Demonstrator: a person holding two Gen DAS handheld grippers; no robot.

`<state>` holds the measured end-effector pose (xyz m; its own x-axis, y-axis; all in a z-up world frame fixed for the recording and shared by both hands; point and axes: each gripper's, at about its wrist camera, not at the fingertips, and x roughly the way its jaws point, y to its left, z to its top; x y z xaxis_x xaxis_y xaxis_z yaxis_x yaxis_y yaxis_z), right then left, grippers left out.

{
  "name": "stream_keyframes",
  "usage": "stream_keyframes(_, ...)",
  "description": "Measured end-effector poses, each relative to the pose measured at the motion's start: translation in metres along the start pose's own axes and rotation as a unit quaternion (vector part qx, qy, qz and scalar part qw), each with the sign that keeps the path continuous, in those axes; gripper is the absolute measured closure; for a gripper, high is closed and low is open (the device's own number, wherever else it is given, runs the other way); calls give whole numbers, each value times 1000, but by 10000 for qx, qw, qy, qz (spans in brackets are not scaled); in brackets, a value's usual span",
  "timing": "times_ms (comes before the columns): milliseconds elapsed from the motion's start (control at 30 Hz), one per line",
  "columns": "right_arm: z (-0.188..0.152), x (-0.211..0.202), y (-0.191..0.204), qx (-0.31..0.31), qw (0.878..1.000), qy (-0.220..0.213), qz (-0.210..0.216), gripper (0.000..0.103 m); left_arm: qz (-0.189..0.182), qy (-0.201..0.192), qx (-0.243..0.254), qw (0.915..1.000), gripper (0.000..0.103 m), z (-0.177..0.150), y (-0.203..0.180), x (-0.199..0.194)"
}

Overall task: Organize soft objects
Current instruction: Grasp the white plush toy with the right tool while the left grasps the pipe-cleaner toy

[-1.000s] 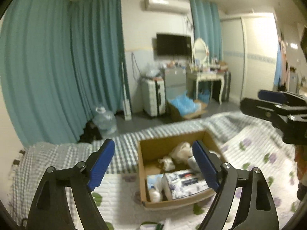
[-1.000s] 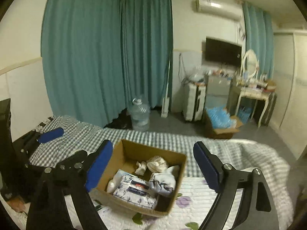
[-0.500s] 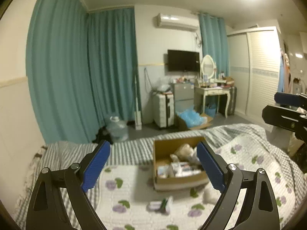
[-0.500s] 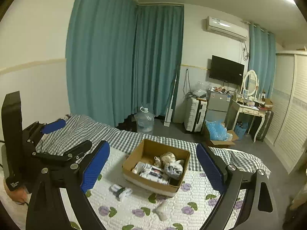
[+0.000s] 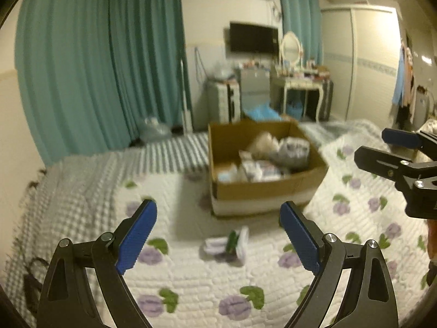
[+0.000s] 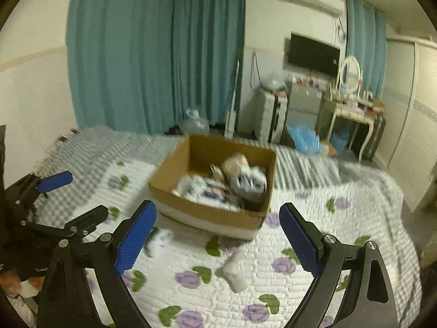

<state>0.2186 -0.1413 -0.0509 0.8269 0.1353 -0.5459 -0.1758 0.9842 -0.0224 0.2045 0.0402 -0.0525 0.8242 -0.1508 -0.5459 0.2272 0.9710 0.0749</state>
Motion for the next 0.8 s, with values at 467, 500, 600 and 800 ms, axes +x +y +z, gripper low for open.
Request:
stream_keyframes(467,-101,154,-36,251,9849,1698,221,40,-161,995,96,9949,11,-56,-8,120)
stream_keyframes(500,-106,160,-37,241,9831,1798,233,47,-193,1067,70,9941,12,-61,-6,125)
stream_keyframes(600,-113,170,-41,237,9806,1934,210,68,-313,1301,12,9910,12,-75,0,140)
stream_keyframes(800,-114,164,-39,94,9822,1870,154,76,-577,1411,12,9883,37,-86,4,150)
